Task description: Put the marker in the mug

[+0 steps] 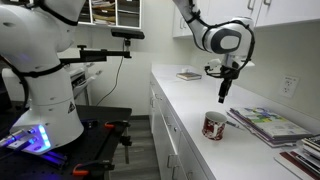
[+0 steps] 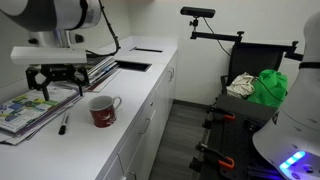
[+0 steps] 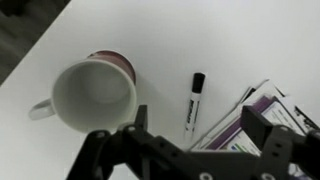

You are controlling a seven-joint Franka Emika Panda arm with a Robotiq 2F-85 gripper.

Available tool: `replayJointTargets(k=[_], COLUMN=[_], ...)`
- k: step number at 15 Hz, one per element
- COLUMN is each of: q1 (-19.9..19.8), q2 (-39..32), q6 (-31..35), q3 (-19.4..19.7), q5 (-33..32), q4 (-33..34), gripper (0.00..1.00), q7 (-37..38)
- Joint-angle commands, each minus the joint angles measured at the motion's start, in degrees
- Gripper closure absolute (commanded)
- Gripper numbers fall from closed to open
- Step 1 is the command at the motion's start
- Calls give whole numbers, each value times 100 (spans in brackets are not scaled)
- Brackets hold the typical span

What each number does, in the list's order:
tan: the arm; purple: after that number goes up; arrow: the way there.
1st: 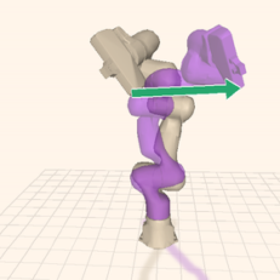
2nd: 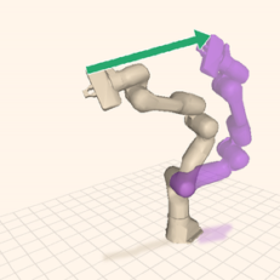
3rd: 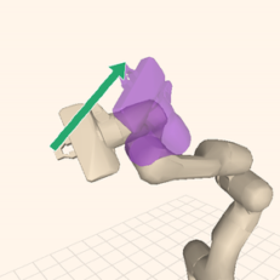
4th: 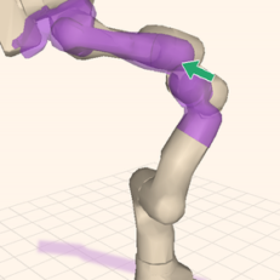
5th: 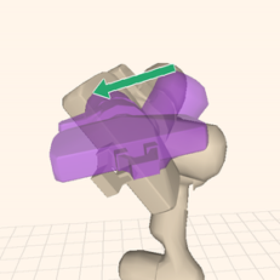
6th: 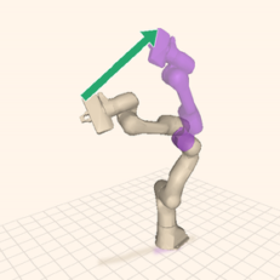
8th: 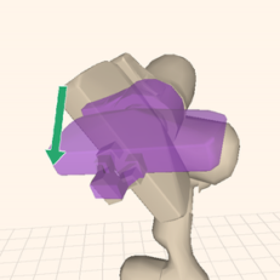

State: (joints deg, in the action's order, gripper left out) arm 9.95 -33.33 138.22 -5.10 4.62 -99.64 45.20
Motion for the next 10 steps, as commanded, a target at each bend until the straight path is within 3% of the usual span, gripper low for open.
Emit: replayJointTargets(k=[1, 10], q1=[143, 208], q2=[-896, -2370], q6=[-699, -1412], q3=[142, 262], q5=[268, 325], q4=[1150, 3054], gripper=[0, 0], q7=[-249, -225])
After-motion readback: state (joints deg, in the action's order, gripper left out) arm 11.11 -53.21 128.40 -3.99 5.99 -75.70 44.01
